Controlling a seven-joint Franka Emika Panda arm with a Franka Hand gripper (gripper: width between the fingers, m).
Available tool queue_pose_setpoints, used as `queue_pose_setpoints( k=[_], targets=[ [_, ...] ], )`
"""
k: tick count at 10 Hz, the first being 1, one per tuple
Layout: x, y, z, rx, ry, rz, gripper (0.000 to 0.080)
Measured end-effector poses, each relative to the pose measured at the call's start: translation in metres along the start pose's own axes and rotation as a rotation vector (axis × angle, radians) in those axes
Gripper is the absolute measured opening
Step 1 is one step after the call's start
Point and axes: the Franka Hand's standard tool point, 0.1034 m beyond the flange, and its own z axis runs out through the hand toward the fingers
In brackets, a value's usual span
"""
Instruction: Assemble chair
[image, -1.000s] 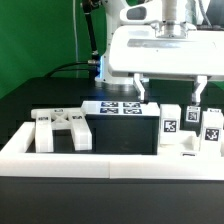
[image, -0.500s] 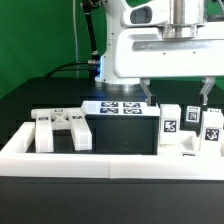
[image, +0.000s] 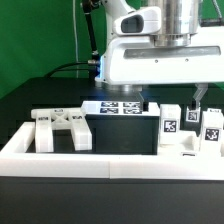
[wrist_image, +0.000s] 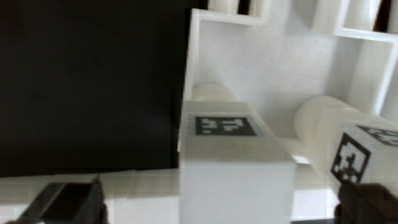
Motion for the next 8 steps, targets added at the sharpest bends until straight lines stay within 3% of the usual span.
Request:
queue_pose_setpoints(
  k=[3, 4, 5, 7, 8],
  targets=[
    [0.0004, 0.003, 0.0063, -0.005, 0.005, 0.003, 0.0649],
    [0.0004, 0.003, 0.0063, -0.005, 0.005, 0.005, 0.0524],
    [0.0004, 0.003, 0.0063, -0.005, 0.005, 0.016, 0.0524],
    [0.0004, 0.0026, 0.0064, -0.003, 0.005, 0.045, 0.029],
    [0.0004, 0.0023, 0.0064, -0.003, 0.005, 0.125, 0.029]
  ],
)
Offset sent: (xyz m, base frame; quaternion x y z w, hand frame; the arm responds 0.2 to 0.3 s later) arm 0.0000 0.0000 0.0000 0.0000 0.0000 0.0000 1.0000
